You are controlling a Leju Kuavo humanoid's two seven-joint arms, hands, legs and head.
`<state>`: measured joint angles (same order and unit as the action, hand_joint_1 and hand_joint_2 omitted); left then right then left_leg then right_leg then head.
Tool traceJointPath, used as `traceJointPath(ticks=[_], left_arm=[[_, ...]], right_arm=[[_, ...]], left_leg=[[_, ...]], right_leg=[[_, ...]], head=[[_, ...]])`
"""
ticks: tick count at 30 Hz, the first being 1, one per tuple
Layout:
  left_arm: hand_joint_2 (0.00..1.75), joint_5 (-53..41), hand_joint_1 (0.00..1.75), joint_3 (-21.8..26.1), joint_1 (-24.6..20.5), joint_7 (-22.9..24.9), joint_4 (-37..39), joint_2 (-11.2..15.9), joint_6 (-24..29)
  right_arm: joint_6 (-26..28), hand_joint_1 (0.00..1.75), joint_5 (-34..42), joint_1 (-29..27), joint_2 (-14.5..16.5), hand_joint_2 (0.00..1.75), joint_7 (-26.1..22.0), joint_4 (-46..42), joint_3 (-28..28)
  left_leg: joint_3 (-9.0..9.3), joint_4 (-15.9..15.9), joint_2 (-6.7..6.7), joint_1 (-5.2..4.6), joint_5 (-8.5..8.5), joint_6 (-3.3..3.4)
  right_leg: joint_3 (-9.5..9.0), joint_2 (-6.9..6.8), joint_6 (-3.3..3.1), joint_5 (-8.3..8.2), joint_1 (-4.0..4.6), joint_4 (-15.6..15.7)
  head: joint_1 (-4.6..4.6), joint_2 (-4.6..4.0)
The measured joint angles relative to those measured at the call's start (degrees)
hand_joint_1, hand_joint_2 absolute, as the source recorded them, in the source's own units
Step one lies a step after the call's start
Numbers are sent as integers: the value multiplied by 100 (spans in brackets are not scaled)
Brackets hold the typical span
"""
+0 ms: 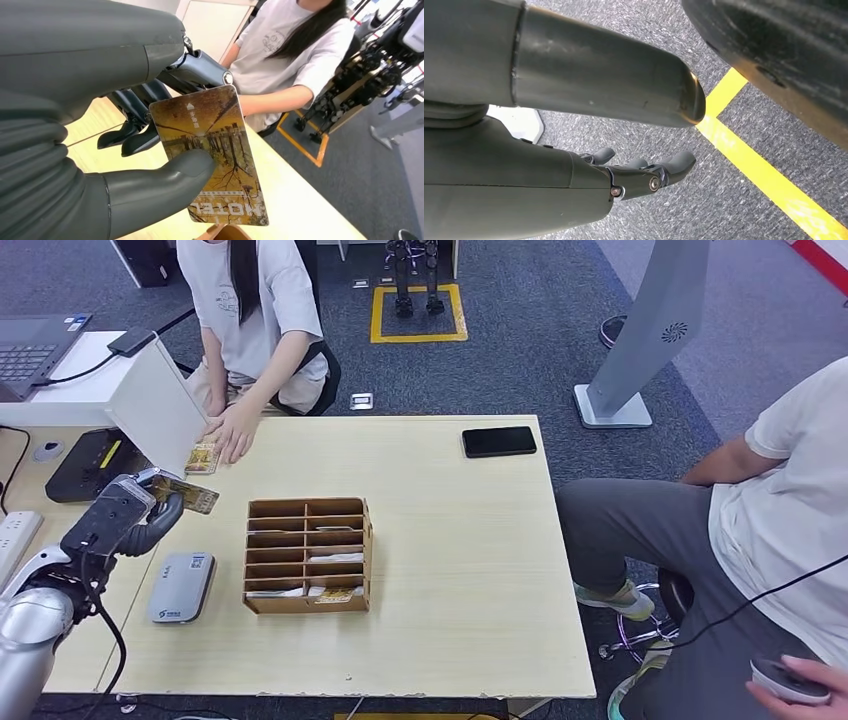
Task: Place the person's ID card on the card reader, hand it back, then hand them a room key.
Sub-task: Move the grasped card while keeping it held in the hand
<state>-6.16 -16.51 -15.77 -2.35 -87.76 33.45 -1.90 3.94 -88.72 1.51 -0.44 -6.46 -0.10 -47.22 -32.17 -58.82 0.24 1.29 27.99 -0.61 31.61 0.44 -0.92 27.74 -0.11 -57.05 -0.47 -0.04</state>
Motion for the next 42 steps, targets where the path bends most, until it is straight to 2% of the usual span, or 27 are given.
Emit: traceJointPath(ticks=[21,42], left_arm=[[175,56,175,325,376,152,233,-11,-52],[175,16,175,645,725,105,336,109,-132]], right_arm=[[-148,0,0,-18,4,0,102,3,-157],[-245,0,0,-40,4,0,151,2,-312]], left_leg=[[-4,0,-4,0,0,0],[-4,0,-4,0,0,0]], right_leg=[[0,-5,0,0,0,0],[0,-5,0,0,0,-1]], head=[[1,0],[1,0]])
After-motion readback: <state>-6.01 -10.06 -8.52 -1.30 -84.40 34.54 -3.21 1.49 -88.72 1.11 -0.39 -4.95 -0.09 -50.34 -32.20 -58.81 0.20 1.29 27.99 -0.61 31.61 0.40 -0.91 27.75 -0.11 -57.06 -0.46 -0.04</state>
